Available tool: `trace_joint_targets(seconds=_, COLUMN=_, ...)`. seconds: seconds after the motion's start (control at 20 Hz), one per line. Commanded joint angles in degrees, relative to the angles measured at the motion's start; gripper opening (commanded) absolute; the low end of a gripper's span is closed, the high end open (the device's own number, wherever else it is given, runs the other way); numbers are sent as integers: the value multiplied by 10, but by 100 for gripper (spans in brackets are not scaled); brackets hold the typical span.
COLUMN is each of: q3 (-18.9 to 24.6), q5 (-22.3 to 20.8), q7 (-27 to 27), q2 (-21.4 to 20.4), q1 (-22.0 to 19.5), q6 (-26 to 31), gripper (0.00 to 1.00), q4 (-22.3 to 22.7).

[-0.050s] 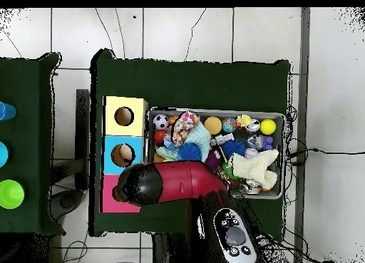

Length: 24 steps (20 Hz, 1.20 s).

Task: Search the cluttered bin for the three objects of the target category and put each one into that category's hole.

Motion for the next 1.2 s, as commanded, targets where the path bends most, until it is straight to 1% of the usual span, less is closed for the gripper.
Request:
trace_joint_targets(seconds=0.05, q3=-19, q5=-47, q7=48, q2=14, q1=20, q6=-41, gripper=100, q4=30)
trace_joint_targets(seconds=0.15, q3=-32, q5=-54, q7=63, q2=15, q1=30, q6=-50, gripper=100, q4=31)
trace_joint_targets(seconds=0.35, q3=-45, q5=-64, q7=66, q2=40, q1=29, q6=-75, gripper=100, q4=26)
trace_joint_targets(seconds=0.7, q3=-34, q5=-51, q7=54, q2=52, q1=21, q6=-86, gripper=100, q4=28)
trace_joint_targets(seconds=0.85, q3=-31, q5=-38, q7=56, q2=43, q1=28, q6=-71, gripper=100, q4=31)
trace_joint_targets(seconds=0.95, q3=-15, q5=-15, q7=62, q2=33, q1=29, q6=-63, gripper=100, q4=48)
trace_joint_targets(seconds=1.1, q3=2, q5=34, q7=99, q2=-15, q1=54, q6=-43, gripper=100, q4=86)
trace_joint_targets(seconds=1.2, q3=5, q5=62, q7=115, q2=-36, q1=71, q6=-32, gripper=100, q4=96)
